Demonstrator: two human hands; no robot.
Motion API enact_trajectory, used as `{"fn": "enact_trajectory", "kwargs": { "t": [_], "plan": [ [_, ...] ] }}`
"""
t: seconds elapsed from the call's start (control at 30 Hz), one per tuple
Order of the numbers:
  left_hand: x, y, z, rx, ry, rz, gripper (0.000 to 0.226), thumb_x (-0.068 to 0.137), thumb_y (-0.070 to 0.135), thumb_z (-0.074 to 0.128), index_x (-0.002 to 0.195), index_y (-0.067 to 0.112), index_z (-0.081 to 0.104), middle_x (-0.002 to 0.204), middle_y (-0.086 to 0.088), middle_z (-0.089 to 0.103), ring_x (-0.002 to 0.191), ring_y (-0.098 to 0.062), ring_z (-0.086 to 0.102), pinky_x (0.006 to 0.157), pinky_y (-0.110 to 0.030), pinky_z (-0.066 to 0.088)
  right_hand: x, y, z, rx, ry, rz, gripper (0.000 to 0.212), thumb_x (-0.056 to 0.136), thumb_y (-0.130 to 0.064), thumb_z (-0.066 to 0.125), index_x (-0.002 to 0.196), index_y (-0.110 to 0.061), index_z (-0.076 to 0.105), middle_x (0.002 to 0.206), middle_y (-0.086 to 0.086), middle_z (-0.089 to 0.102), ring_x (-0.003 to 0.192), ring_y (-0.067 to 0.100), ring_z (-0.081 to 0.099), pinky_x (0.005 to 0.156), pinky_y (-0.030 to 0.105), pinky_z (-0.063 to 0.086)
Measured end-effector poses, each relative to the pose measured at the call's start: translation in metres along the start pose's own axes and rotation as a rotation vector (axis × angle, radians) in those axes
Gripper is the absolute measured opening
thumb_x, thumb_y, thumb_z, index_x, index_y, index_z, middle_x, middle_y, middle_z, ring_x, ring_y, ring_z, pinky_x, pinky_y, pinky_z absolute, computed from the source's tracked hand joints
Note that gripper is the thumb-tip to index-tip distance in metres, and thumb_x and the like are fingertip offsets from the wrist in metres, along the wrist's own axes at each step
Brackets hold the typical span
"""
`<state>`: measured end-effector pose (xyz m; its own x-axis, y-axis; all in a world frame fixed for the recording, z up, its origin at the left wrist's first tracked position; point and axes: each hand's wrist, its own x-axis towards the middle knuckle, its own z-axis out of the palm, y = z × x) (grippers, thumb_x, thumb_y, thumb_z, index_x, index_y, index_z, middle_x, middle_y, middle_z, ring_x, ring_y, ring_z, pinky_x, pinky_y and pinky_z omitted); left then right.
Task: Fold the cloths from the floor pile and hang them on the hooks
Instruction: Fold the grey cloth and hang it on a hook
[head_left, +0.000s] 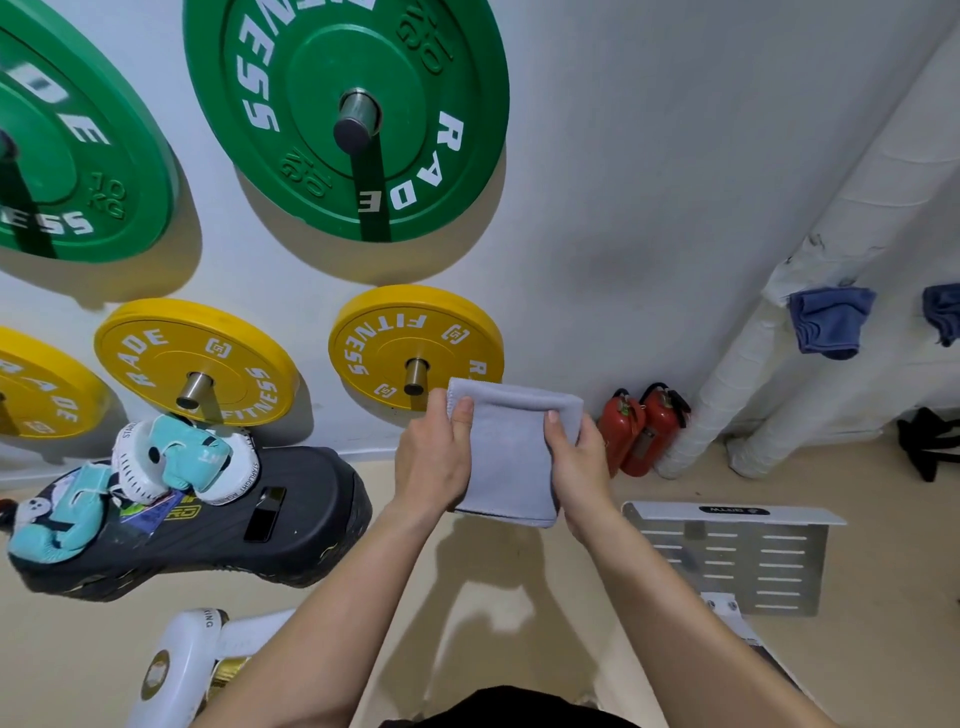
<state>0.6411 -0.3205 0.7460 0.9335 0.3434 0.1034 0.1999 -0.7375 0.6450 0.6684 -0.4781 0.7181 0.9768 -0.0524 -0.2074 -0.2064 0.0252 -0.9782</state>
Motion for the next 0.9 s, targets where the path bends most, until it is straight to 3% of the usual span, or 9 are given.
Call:
{"fn": "enact_trajectory", "kwargs": {
  "t": [0.1, 0.2, 0.3, 0.4, 0.47, 0.53, 0.67, 0.9],
  "plan": [
    [-0.004, 0.003, 0.007, -0.076, 0.011, -0.034, 0.036, 0.103, 0.049, 0.028, 0.108, 0.017, 0.045, 0.093, -0.021, 0.063, 0.085, -0.043, 0.056, 0.066, -0.046, 0.043, -0.002, -0.004, 0.004, -0.359, 0.171, -0.116, 0.035, 0.100, -0.046, 0.043, 0.103, -0.013, 0.054, 0.096, 0.001, 0.062, 0.087, 0.020, 0.055, 0.072, 0.034, 0.040],
    [-0.005, -0.002, 0.013, -0.085, -0.005, -0.100, 0.036, 0.104, 0.048, 0.029, 0.109, 0.016, 0.047, 0.092, -0.017, 0.062, 0.085, -0.041, 0.056, 0.064, -0.041, 0.037, 0.004, -0.006, -0.004, -0.528, 0.192, -0.164, 0.043, 0.101, -0.048, 0.040, 0.093, -0.008, 0.055, 0.086, 0.005, 0.059, 0.081, 0.023, 0.050, 0.067, 0.035, 0.037],
    [-0.005, -0.005, 0.021, -0.166, 0.000, -0.207, 0.035, 0.104, 0.045, 0.031, 0.095, 0.014, 0.047, 0.091, -0.010, 0.060, 0.086, -0.034, 0.055, 0.068, -0.039, 0.038, 0.004, -0.008, -0.003, -0.509, 0.169, -0.217, 0.039, 0.101, -0.042, 0.045, 0.084, -0.007, 0.054, 0.074, 0.000, 0.056, 0.074, 0.022, 0.051, 0.059, 0.033, 0.034],
    [-0.002, -0.006, 0.024, -0.238, 0.004, -0.245, 0.036, 0.104, 0.043, 0.033, 0.092, 0.013, 0.048, 0.090, -0.007, 0.059, 0.087, -0.031, 0.055, 0.070, -0.039, 0.039, -0.003, -0.012, -0.010, -0.451, 0.065, -0.299, 0.030, 0.101, -0.037, 0.048, 0.090, -0.010, 0.054, 0.078, 0.001, 0.061, 0.074, 0.014, 0.055, 0.059, 0.020, 0.039],
    [-0.001, 0.002, 0.024, -0.276, -0.013, -0.198, 0.035, 0.104, 0.044, 0.034, 0.092, 0.013, 0.047, 0.087, -0.004, 0.057, 0.085, -0.029, 0.054, 0.067, -0.039, 0.037, -0.001, -0.011, -0.018, -0.461, 0.043, -0.274, 0.031, 0.102, -0.041, 0.044, 0.094, -0.013, 0.054, 0.082, -0.002, 0.062, 0.077, 0.012, 0.056, 0.065, 0.027, 0.042],
    [0.003, 0.018, 0.029, -0.273, -0.043, -0.106, 0.033, 0.104, 0.043, 0.035, 0.094, 0.014, 0.046, 0.086, -0.004, 0.057, 0.082, -0.027, 0.053, 0.066, -0.039, 0.036, 0.008, -0.006, -0.031, -0.486, 0.138, -0.208, 0.037, 0.102, -0.046, 0.040, 0.091, -0.013, 0.053, 0.084, 0.001, 0.062, 0.080, 0.020, 0.058, 0.066, 0.035, 0.041],
    [0.016, 0.062, 0.054, -0.190, -0.078, -0.015, 0.034, 0.104, 0.042, 0.036, 0.098, 0.011, 0.048, 0.091, -0.009, 0.059, 0.082, -0.030, 0.054, 0.066, -0.039, 0.037, 0.033, -0.013, -0.069, -0.565, 0.307, -0.122, 0.048, 0.101, -0.050, 0.036, 0.089, -0.008, 0.056, 0.088, 0.014, 0.064, 0.084, 0.032, 0.058, 0.069, 0.034, 0.038],
    [0.058, 0.176, 0.081, -0.343, -0.121, 0.039, 0.034, 0.102, 0.041, 0.044, 0.090, 0.010, 0.051, 0.084, -0.002, 0.057, 0.081, -0.025, 0.053, 0.063, -0.036, 0.032, 0.079, -0.103, -0.170, -0.464, 0.251, -0.204, 0.041, 0.099, -0.048, 0.045, 0.094, -0.009, 0.058, 0.086, 0.001, 0.060, 0.081, 0.022, 0.056, 0.066, 0.034, 0.041]
  ]
}}
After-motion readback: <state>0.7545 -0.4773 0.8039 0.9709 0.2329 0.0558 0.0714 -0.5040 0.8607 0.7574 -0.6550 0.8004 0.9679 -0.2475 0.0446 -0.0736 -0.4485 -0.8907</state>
